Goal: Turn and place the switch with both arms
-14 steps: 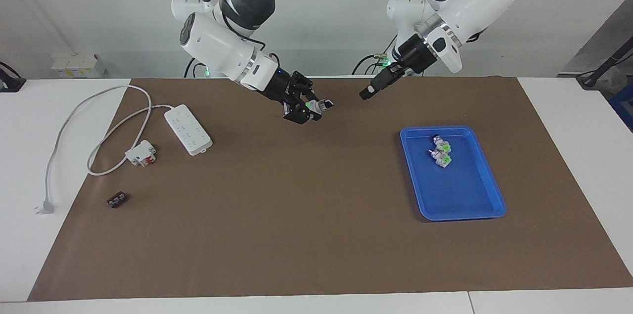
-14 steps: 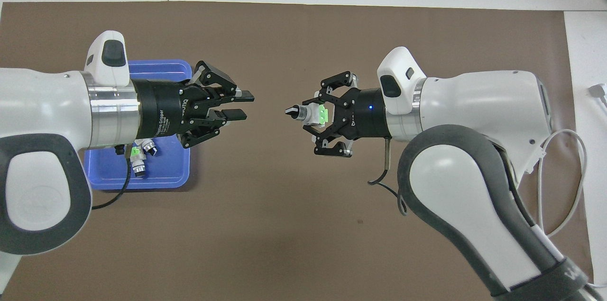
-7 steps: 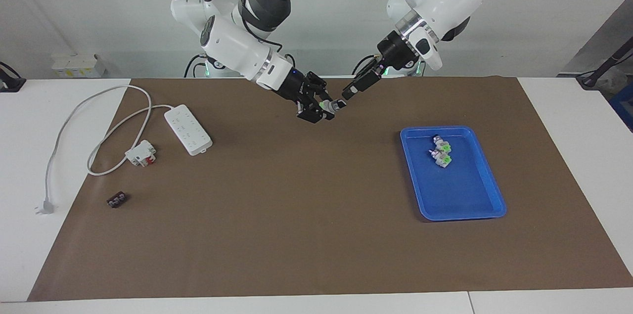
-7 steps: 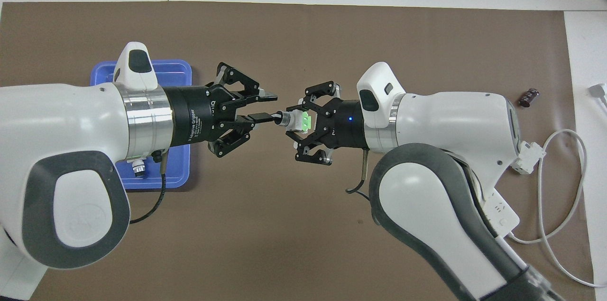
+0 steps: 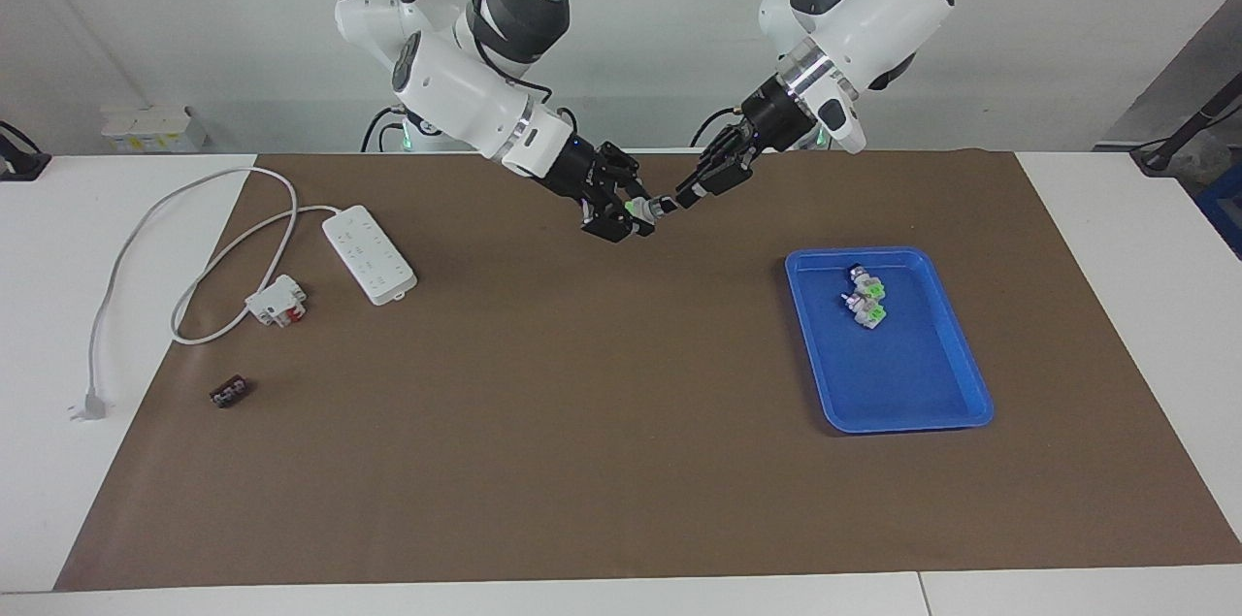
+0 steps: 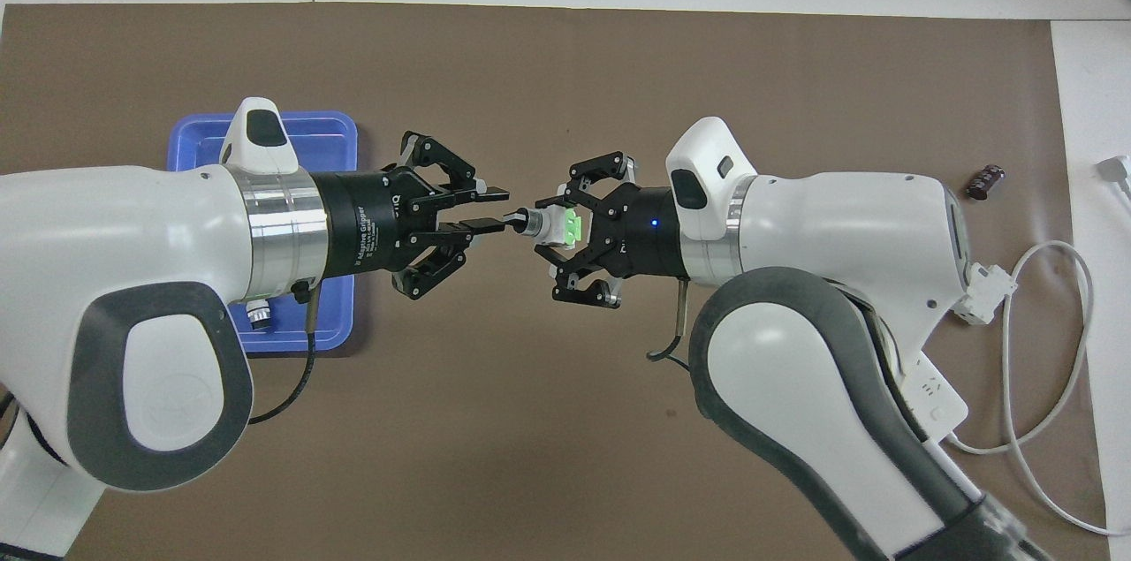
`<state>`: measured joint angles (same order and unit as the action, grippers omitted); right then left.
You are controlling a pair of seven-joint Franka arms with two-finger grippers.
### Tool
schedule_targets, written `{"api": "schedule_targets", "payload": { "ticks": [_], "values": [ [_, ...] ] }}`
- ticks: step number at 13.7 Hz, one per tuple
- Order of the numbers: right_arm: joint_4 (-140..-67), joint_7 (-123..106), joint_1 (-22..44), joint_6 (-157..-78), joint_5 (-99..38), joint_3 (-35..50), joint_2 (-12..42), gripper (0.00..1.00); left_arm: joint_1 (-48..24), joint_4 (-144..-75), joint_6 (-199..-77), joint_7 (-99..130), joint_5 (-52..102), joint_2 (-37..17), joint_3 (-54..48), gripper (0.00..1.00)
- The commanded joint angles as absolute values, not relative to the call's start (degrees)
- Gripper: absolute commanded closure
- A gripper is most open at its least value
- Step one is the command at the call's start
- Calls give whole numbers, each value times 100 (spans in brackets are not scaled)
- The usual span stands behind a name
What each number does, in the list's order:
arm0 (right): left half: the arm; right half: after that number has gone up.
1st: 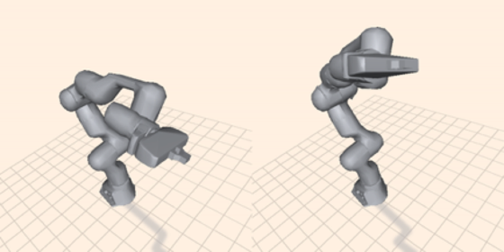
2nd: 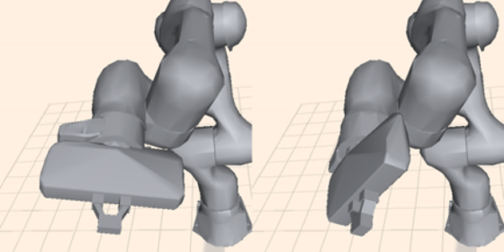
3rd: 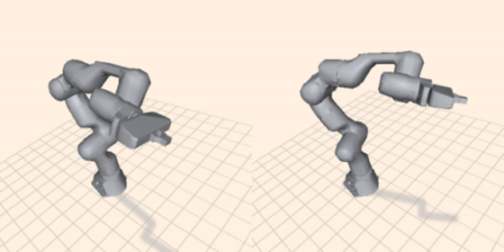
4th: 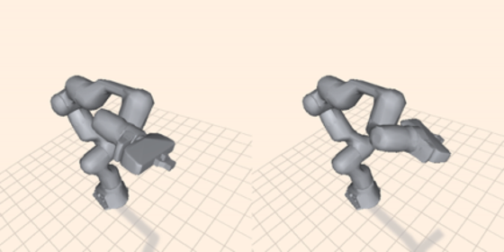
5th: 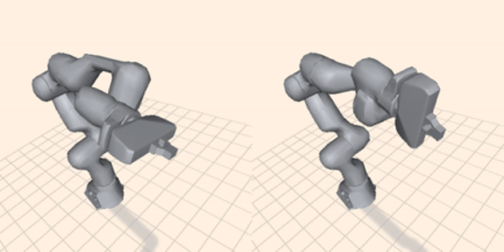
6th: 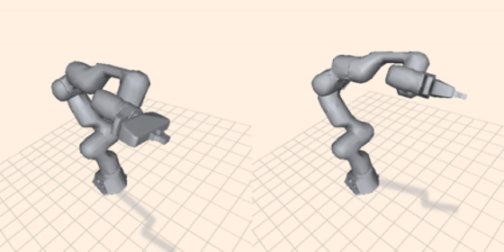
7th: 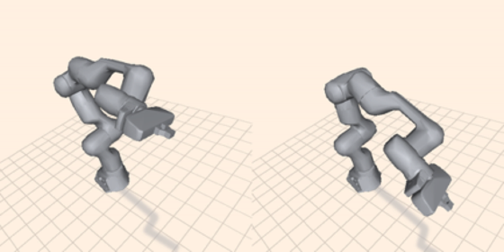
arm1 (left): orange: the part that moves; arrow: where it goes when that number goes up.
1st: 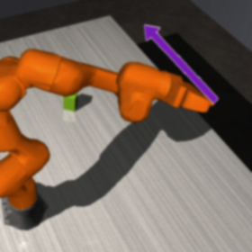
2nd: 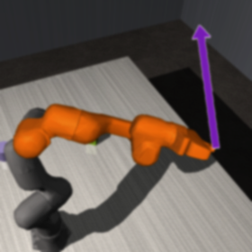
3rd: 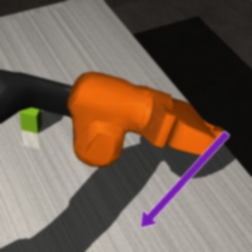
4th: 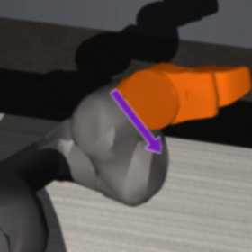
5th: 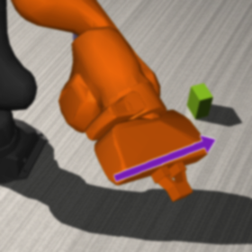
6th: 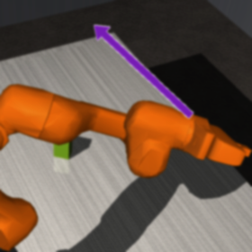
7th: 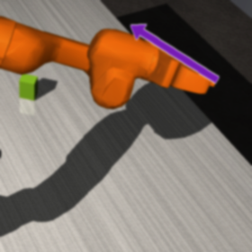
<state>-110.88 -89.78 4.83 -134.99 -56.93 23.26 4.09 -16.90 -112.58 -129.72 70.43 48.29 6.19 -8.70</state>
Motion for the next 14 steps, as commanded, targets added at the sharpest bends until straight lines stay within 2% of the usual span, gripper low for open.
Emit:
{"api": "schedule_targets", "payload": {
  "ticks": [1,5,7,14],
  "values": [
    [-11364,-9272,431,-13535,-5880,2338,176,100,-1846,-11522,-13122,7320,4852,791,-826,71],
    [-11391,-9308,387,-13509,-5880,2338,158,100,-1960,-11654,-13201,7532,4825,809,-835,71],
    [-11391,-9299,387,-13509,-5880,2338,158,100,-1960,-11680,-13201,7576,4825,817,-835,64],
    [-11391,-9281,387,-13518,-5889,2338,158,100,-2136,-11795,-13667,7567,4816,800,-879,62]
  ]
}}
